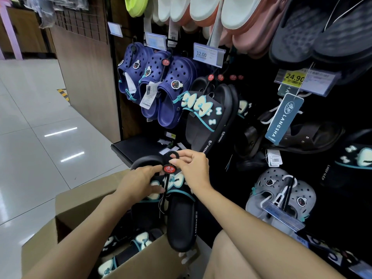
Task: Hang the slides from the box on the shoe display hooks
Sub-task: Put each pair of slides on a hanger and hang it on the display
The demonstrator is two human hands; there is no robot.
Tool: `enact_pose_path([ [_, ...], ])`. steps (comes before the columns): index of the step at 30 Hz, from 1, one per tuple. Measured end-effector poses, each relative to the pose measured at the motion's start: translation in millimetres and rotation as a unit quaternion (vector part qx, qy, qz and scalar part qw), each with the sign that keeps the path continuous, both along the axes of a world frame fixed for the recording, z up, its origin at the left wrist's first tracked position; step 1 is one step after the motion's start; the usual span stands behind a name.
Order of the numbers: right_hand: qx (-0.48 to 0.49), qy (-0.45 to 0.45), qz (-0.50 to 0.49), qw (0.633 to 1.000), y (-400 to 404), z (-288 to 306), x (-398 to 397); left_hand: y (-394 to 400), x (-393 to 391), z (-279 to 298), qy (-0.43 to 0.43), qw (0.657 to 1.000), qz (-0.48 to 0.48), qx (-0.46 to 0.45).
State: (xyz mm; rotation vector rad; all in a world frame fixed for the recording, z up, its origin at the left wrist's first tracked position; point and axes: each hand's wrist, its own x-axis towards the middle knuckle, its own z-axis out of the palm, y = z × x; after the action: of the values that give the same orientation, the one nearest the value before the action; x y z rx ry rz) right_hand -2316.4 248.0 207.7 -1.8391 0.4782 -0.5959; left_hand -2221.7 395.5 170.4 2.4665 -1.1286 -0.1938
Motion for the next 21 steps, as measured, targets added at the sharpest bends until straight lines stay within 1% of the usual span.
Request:
enact_pose_path([
  [2, 0.012, -0.006, -0.020, 1.000, -4.3, 0.5, 0.6, 0.6, 3.2, 1.4, 0.007, 1.000, 0.001, -0.024],
  [5, 0.008, -0.006, -0.006, 1.000, -5.4, 0.7, 1.9, 1.0, 1.8, 3.4, 0.031, 0.998, 0.019, -0.058],
  [8, 0.005, -0.008, 0.018, 1.000, -2.0, 0.1, 2.8, 0.9, -4.4, 2.8, -0.003, 0.997, 0.035, -0.071],
  [11, 0.004, -0.018, 0.026, 1.000, -2.2, 1.5, 2.6, 1.9, -8.3, 5.7, -0.061, 0.993, 0.054, -0.083],
  [14, -0.001, -0.017, 0.041, 0.999, -2.0, 2.0, 1.5, 0.3, -14.8, 15.4, -0.080, 0.985, 0.035, -0.148],
  [16, -0.012, -0.007, 0.056, 0.998, 0.7, 1.8, 0.4, -2.8, -16.2, 20.4, -0.059, 0.981, 0.033, -0.183],
  [19, -0.012, -0.012, 0.071, 0.997, 2.6, 0.5, 0.7, -4.2, -12.7, 23.1, 0.038, 0.978, 0.056, -0.195],
  [21, -0.016, -0.008, 0.081, 0.997, 2.4, 0.1, 0.1, -4.3, -12.3, 21.1, 0.089, 0.977, 0.044, -0.188],
])
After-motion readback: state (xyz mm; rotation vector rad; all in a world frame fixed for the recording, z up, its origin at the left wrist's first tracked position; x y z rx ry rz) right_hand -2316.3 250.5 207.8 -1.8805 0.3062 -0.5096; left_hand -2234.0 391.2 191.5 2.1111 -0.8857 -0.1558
